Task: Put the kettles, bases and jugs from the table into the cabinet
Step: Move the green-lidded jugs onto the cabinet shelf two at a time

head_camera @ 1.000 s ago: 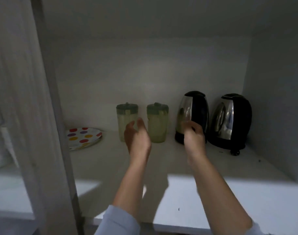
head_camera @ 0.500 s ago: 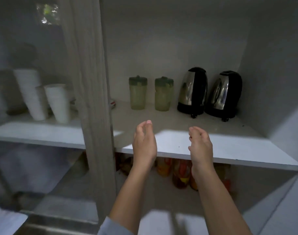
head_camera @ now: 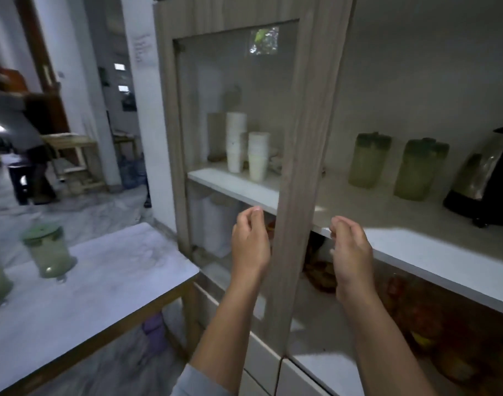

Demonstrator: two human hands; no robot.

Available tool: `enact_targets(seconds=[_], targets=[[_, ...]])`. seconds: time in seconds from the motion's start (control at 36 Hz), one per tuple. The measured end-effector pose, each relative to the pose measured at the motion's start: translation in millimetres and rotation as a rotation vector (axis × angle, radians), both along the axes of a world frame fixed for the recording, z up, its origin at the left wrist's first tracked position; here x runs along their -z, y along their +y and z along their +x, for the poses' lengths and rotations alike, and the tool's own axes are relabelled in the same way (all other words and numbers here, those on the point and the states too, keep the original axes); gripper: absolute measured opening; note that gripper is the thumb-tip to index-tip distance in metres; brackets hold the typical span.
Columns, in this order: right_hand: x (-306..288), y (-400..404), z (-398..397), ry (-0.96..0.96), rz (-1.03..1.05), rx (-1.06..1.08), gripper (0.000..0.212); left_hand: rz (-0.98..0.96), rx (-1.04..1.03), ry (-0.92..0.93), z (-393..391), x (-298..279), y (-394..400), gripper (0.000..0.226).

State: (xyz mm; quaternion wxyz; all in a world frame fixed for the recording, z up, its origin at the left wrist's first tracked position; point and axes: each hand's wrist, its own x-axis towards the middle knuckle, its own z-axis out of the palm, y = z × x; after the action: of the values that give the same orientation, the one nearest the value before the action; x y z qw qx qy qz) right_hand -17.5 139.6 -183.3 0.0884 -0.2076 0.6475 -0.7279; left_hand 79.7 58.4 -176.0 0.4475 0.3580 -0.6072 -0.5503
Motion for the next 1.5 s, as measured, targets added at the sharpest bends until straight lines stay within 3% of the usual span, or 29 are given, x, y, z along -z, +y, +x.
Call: enact_targets(seconds=[0.36, 0.72, 1.03, 1.33, 1.42, 1.5], targets=[[12, -86, 145, -0.008, 0.041, -0.475, 0.015, 0.045, -0.522, -0.018, 180, 9, -27, 0.044], [23, -195, 291, -0.017, 0.121, -0.767, 0.023, 0.118, -0.828, 0.084, 334, 18, -102, 0.045], [39, -305, 375, -0.084, 0.177, -0.781, 0.018, 0.185, -0.872, 0.109, 431, 38, -223, 0.051], [73, -395, 410, -0.147, 0.338, -0.763, 0.021, 0.364, -0.821, 0.046, 468, 93, -323, 0.048], [87, -427, 410, -0.141, 0.393, -0.757, 0.031, 0.433, -0.769, 0.014, 467, 112, -354, 0.03], [108, -469, 408, -0.137, 0.453, -0.76, 0.035, 0.471, -0.768, -0.04, 464, 128, -390, 0.027]])
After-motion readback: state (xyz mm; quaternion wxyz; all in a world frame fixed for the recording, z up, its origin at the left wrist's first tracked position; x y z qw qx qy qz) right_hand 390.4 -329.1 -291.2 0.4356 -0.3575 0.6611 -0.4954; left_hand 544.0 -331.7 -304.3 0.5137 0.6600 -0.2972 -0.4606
